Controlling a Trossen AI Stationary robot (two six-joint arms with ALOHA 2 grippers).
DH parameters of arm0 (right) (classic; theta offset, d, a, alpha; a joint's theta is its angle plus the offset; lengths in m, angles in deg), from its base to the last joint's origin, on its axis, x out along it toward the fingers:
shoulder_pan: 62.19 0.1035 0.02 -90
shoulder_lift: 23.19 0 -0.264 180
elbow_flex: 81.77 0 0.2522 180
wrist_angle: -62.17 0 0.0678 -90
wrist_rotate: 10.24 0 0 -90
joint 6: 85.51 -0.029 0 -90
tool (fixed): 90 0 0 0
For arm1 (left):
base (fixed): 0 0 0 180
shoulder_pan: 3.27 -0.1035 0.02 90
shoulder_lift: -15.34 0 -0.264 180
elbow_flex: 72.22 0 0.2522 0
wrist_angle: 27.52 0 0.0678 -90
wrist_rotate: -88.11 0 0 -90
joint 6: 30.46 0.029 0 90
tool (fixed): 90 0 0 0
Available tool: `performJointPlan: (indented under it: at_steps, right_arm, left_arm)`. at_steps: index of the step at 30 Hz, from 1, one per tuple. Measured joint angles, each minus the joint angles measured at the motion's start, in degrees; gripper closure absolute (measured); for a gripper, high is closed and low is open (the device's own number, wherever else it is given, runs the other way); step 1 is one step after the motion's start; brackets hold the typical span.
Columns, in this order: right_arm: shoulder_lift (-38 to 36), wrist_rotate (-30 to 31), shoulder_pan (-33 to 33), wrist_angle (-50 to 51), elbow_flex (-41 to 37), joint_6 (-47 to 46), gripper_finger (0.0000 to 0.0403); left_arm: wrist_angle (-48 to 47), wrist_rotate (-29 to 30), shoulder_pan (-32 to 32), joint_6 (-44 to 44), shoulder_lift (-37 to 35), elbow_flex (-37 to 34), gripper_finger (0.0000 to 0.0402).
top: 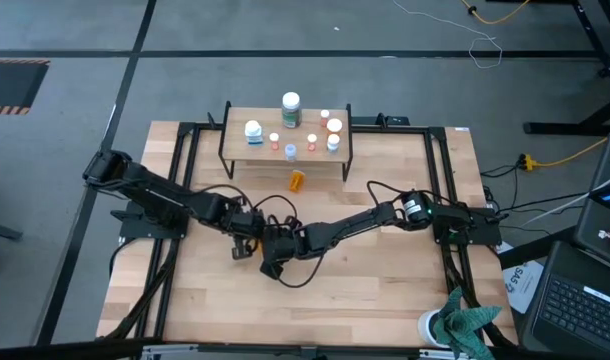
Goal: Pick and place medicine bottles onto shelf by color
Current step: Put the bottom orange pill bottle on the shelf
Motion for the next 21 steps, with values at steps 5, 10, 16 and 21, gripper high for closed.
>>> performJointPlan:
  at_steps: [5,10,16,21]
  right_arm:
    - [0.0,0.9,-0.1,0.4,0.0,0.7,0.0241]
    - [0.0,1.0,-0.5,0.3,0.0,1.3,0.0241]
    - [0.3,1.1,-1.5,0.3,0.1,1.3,0.0241]
    - [0.4,0.7,-1.7,0.3,0.1,1.4,0.0241]
  left_arm:
    - [-4.1,0.2,0.6,-0.2,0.0,4.6,0.0401]
    - [-2.6,0.0,1.9,0.0,-0.1,5.9,0.0401]
    - [-1.5,-0.7,2.6,-0.3,0.0,5.9,0.0401]
    - [-1.3,-0.9,2.6,-0.3,0.0,5.9,0.0401]
